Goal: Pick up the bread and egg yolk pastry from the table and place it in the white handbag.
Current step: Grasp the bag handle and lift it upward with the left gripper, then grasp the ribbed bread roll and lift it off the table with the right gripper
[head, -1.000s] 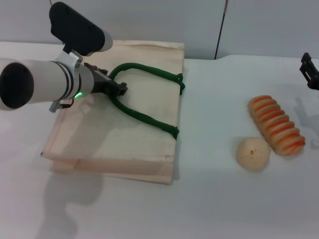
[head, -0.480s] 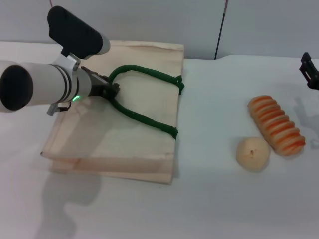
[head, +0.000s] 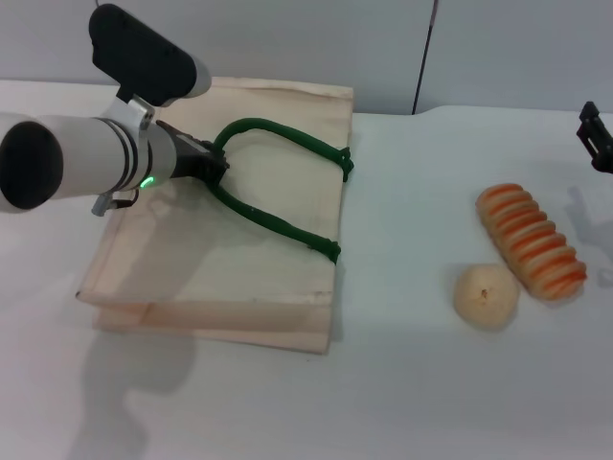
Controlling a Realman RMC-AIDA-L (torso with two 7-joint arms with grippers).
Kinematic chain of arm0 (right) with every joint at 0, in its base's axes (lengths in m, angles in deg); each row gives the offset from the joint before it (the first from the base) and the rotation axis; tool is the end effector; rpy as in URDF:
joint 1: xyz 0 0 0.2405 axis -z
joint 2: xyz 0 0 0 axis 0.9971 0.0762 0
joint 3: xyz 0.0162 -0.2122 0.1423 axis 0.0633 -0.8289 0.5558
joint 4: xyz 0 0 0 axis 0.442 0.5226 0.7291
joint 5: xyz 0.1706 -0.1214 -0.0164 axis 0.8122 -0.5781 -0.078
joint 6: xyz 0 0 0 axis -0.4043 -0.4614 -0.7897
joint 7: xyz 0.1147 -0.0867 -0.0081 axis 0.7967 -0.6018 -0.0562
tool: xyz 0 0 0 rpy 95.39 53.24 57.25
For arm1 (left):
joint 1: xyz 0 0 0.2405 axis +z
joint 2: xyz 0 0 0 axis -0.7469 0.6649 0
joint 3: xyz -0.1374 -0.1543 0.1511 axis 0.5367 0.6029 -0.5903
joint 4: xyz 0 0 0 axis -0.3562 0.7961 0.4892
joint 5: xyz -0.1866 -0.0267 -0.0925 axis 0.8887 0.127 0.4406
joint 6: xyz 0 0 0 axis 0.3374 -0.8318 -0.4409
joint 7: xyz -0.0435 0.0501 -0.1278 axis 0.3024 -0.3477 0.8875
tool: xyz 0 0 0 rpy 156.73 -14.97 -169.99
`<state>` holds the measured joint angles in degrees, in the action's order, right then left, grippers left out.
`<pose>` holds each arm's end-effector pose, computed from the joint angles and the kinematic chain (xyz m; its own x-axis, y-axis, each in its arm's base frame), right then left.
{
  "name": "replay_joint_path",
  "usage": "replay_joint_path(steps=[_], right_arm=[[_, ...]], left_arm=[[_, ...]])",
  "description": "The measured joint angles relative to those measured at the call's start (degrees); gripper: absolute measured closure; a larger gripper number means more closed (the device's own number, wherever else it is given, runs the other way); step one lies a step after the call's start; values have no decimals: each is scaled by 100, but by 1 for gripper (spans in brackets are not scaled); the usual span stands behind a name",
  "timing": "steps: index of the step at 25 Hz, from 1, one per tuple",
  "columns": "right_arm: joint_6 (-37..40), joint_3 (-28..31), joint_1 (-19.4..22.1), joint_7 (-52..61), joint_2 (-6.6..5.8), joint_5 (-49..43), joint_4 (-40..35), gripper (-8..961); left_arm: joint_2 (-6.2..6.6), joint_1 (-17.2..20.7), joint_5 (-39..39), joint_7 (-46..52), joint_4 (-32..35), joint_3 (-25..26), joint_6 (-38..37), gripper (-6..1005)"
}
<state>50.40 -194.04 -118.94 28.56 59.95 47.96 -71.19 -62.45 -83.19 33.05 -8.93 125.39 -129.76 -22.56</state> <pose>0.3144 0.3869 -0.0094 0.6779 -0.0796 -0.7308 -0.7331 -0.1474 -0.6640 -0.2289 0.4357 -0.0248 0.8512 0.4991 0.1626 0.4262 -0.4763 -0.7691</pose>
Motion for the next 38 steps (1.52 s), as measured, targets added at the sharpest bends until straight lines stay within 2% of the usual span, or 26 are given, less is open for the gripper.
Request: replay_joint_path(steps=[5,10,12,13,22,32,38], right_arm=[[3,-8,10,0,0,0,-2,286],[2,-30,27,0,0,0,-33,285],[-33,-31,32,0,0,0,-35,285],[-33,-31,32,0,0,0,-35,285],[-144,-93,38,0,-4,0,8,285],[-293,-100,35,0,-9,0,-19,285],[-406,-101,25,207,-10,-136,0,283]], left_arm=[[8,146,12,0,414,-7,51,876],[13,526,-90,-3,1571,-40,499,877],[13,757,-230,0,2472,-15,963,877],[13,757,-230,0,2472,-15,963,878],[8,1215,-614,18,4400,60,2029,882],[10,1438,-914,21,5753,265,2831,884],[9,1489,-1005,-9,6332,346,3204,885]])
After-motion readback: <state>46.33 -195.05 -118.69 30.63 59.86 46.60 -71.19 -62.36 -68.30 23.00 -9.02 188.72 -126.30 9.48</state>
